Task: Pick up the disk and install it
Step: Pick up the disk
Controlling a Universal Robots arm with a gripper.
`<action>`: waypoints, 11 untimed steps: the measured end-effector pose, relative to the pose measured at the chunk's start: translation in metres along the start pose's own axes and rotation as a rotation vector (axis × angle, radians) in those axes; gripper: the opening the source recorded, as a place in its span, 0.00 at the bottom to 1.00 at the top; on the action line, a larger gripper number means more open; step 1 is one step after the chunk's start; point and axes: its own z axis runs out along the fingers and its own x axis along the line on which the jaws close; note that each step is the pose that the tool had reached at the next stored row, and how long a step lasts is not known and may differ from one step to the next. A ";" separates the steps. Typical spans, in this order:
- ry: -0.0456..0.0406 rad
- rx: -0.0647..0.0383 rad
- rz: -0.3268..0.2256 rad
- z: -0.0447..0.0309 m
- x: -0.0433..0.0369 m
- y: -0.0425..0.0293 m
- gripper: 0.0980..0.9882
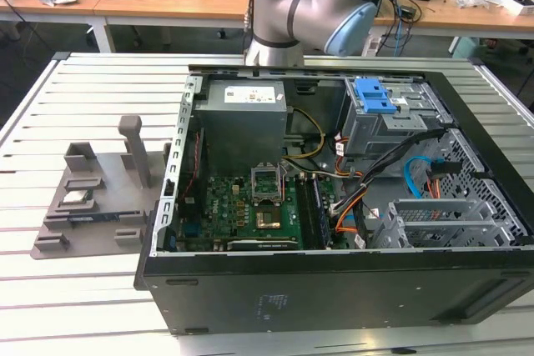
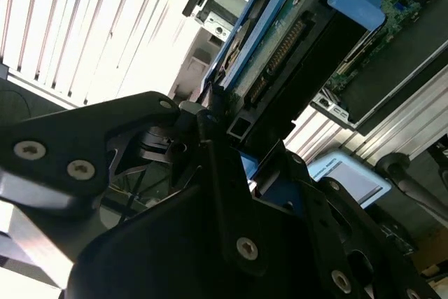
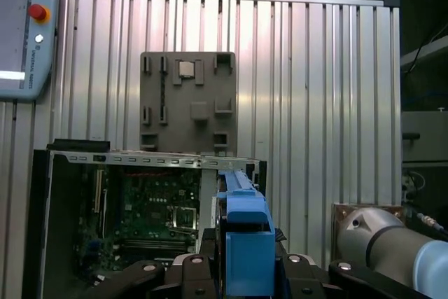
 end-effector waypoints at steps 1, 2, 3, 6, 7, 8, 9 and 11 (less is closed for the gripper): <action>0.0000 0.000 0.000 -0.0003 0.0001 -0.0042 0.30; 0.0000 0.000 0.000 -0.0004 0.0001 -0.0060 0.30; 0.0000 0.000 0.000 -0.0006 0.0002 -0.0080 0.30; 0.0000 0.000 0.000 -0.0018 0.0006 -0.0258 0.30; 0.0000 0.000 0.000 -0.0021 0.0007 -0.0300 0.30; -0.0002 0.000 0.000 -0.0019 0.0008 -0.0327 0.30; 0.0000 0.000 0.000 -0.0017 0.0008 -0.0328 0.30; 0.0001 0.000 0.000 -0.0017 0.0008 -0.0328 0.30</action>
